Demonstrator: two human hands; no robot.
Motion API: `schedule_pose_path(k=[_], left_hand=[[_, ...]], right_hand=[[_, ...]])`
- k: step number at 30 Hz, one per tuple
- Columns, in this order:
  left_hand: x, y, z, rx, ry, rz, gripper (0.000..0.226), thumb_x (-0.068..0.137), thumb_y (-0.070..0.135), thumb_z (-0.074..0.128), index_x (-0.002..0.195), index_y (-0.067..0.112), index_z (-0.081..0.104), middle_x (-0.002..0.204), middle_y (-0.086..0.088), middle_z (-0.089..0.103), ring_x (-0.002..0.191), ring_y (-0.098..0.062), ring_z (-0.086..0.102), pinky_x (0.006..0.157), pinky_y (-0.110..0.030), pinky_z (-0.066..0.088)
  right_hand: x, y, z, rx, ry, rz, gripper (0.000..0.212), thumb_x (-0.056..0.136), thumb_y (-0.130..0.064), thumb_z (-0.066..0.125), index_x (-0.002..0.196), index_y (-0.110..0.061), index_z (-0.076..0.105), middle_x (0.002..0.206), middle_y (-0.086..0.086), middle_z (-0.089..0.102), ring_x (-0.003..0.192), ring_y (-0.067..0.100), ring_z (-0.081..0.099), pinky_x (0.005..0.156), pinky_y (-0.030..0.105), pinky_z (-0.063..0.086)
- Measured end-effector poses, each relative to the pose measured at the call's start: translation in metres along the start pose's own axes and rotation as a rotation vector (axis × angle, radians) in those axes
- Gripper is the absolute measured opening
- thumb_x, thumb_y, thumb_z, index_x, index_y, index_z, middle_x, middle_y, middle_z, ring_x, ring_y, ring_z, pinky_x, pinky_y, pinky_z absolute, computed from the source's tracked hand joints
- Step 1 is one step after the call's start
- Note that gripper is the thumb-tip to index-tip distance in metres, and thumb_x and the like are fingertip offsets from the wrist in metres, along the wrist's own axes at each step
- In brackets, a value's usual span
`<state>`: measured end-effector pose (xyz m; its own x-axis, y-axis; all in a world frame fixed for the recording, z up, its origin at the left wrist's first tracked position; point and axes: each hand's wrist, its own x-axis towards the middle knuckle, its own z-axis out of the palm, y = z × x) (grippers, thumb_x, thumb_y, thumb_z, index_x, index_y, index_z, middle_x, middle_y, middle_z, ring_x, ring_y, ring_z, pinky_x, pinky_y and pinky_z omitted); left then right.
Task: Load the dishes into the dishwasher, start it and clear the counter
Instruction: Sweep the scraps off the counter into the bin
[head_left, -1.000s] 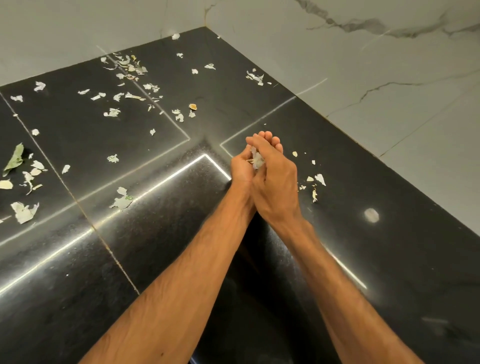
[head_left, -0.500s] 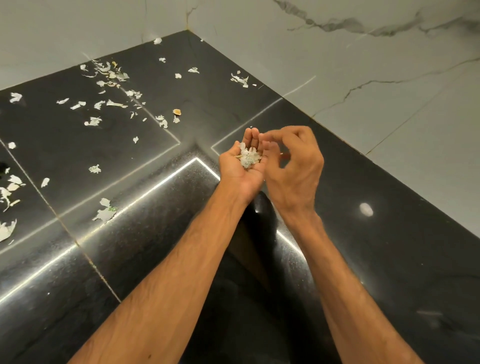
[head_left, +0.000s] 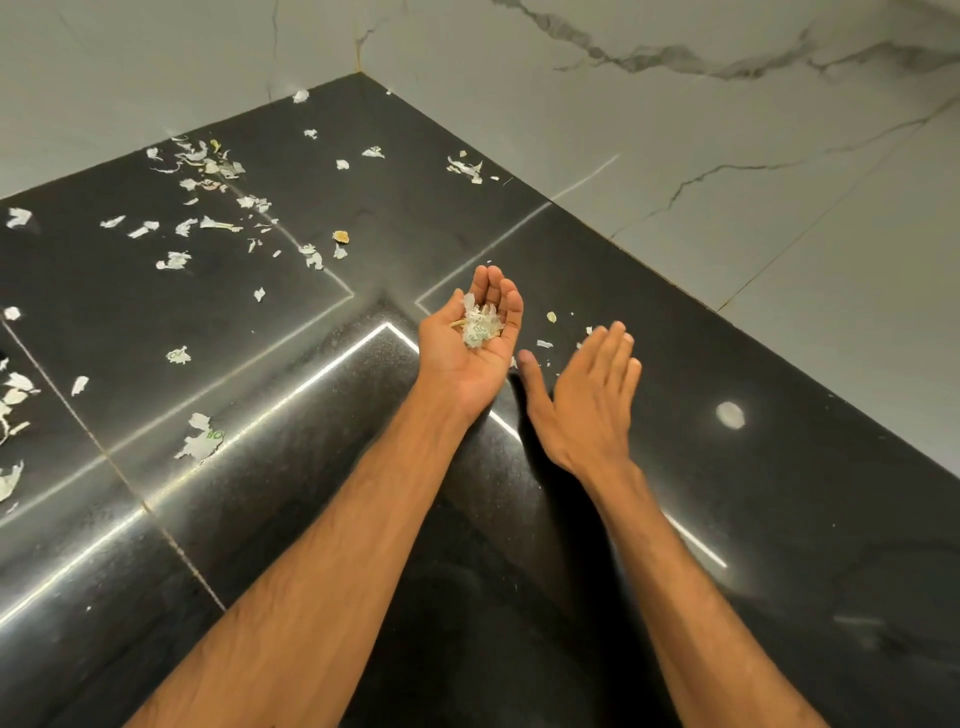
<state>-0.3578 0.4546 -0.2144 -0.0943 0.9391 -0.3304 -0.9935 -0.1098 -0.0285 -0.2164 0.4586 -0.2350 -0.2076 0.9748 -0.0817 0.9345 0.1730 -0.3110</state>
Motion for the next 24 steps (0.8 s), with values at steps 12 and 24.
schedule_pose_path(k=[12,24], left_hand=[[-0.013,0.034,-0.020,0.046,-0.032,0.041,0.034,0.105,0.019,0.039,0.104,0.002,0.069,0.102,-0.009,0.069,0.092,-0.022,0.067,0.089,-0.033,0.057],[-0.023,0.026,-0.033,0.113,-0.064,0.021,0.038,0.109,0.023,0.036,0.108,0.003,0.068,0.108,-0.007,0.065,0.097,-0.020,0.063,0.093,-0.032,0.054]], right_hand=[[0.054,0.009,-0.015,0.300,-0.010,-0.167,0.051,0.110,-0.033,0.028,0.154,-0.008,0.033,0.167,0.005,0.022,0.156,0.022,0.009,0.123,0.029,0.005],[0.011,0.017,-0.023,0.453,-0.025,-0.564,0.043,0.103,-0.021,0.058,0.145,-0.016,0.055,0.152,-0.004,0.050,0.145,0.005,0.039,0.123,0.039,0.031]])
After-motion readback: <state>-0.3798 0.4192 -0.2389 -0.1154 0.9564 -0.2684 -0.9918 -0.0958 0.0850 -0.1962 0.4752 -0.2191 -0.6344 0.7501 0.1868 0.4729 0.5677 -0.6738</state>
